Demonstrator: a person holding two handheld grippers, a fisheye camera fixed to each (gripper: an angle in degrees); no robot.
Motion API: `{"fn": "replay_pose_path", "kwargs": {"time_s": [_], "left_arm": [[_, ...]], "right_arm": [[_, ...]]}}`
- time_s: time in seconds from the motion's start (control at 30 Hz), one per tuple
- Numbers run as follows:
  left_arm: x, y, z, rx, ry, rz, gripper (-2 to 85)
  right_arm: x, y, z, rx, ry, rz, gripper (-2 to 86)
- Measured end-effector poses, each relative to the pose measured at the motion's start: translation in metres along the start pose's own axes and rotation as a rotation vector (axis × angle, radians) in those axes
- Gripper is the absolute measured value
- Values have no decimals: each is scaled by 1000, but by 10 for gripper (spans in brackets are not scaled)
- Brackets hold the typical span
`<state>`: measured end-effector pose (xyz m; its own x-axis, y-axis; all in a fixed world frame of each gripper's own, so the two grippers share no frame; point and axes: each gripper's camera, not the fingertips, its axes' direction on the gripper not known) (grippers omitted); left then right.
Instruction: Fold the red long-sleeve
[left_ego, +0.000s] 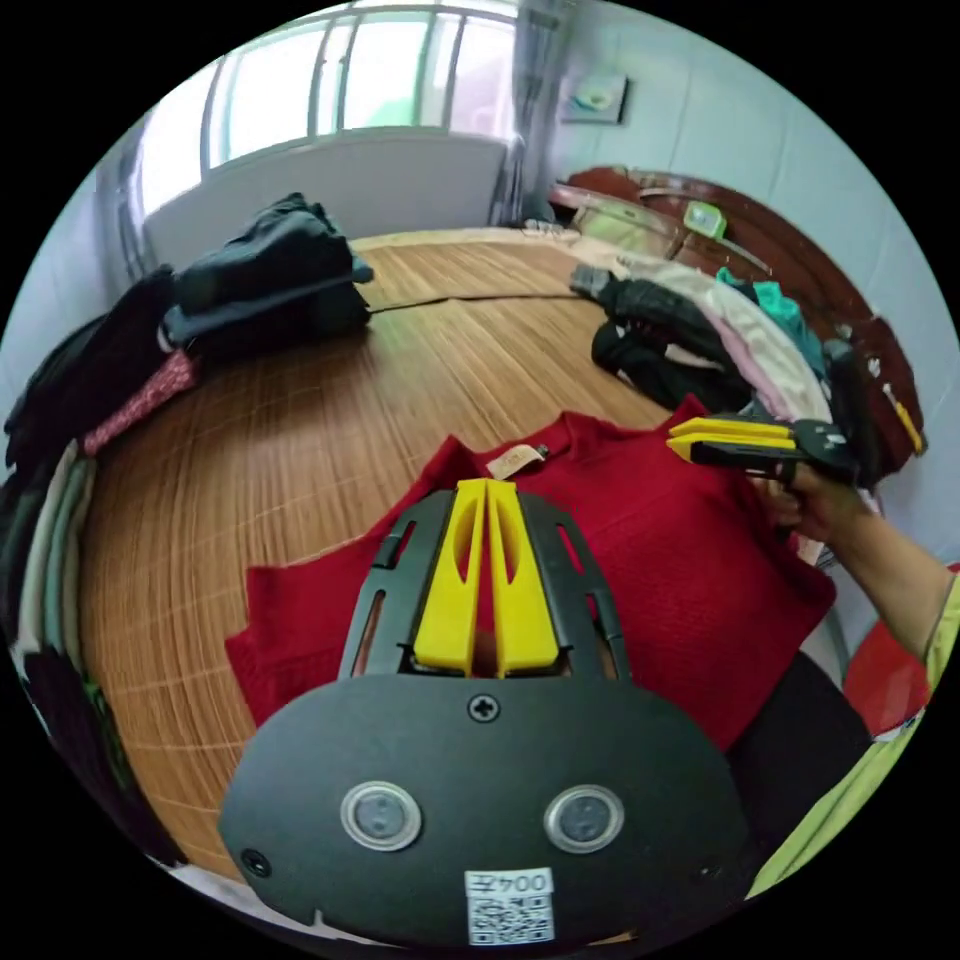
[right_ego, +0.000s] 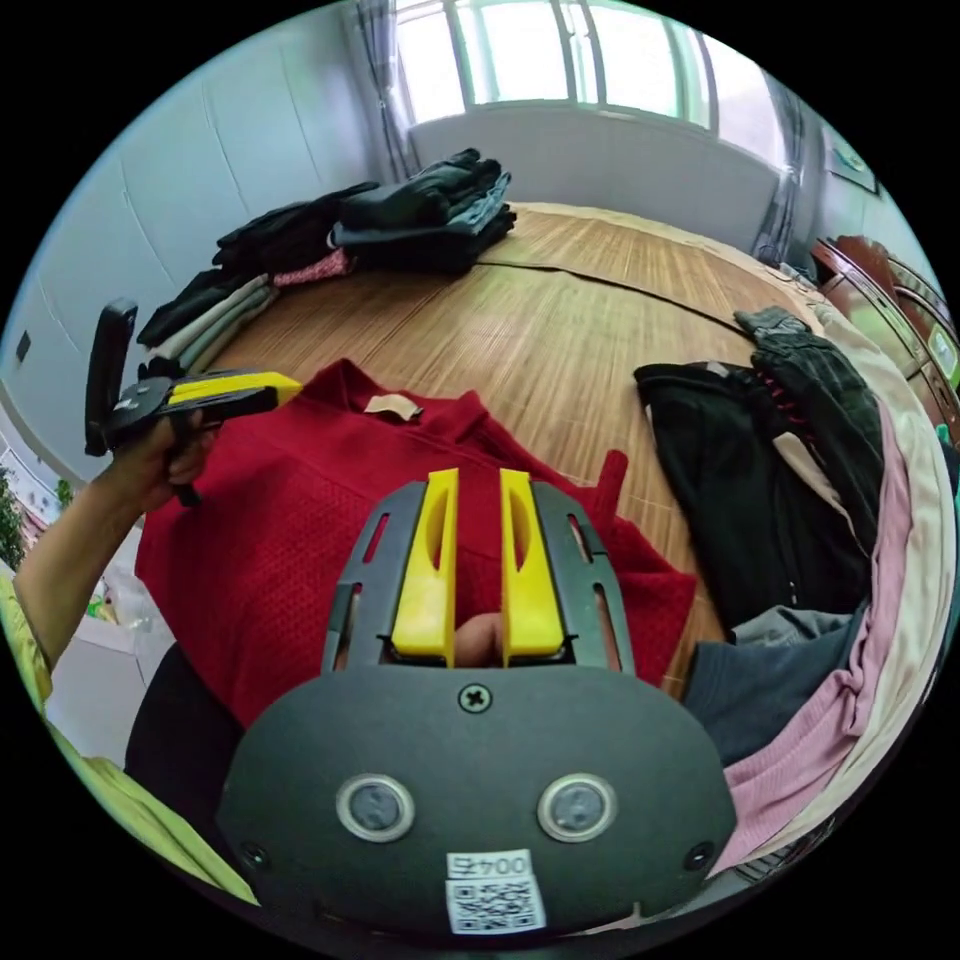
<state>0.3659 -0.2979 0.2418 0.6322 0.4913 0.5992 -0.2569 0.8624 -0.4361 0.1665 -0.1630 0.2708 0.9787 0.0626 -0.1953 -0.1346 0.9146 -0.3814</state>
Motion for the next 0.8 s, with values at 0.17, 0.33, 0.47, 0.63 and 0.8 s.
{"fn": "replay_pose_path", "kwargs": {"time_s": [0.17, 0.33, 0.47, 0.63, 0.8], "left_arm": [[-40, -21, 67, -189, 39, -160, 2], [-88, 10, 72, -127, 269, -460, 2], [-93, 55, 11, 49, 273, -500, 1], [-39, 141, -69, 86, 121, -333, 2], [12, 235, -47, -97, -193, -161, 4]], "right_arm": [[-1, 1, 33, -107, 57, 36, 52], [14, 6, 24, -77, 2, 131, 60], [40, 39, -41, 96, 113, 283, 63], [4, 108, -87, 127, 47, 138, 17], [-9, 179, -68, -4, 62, 158, -4]]}}
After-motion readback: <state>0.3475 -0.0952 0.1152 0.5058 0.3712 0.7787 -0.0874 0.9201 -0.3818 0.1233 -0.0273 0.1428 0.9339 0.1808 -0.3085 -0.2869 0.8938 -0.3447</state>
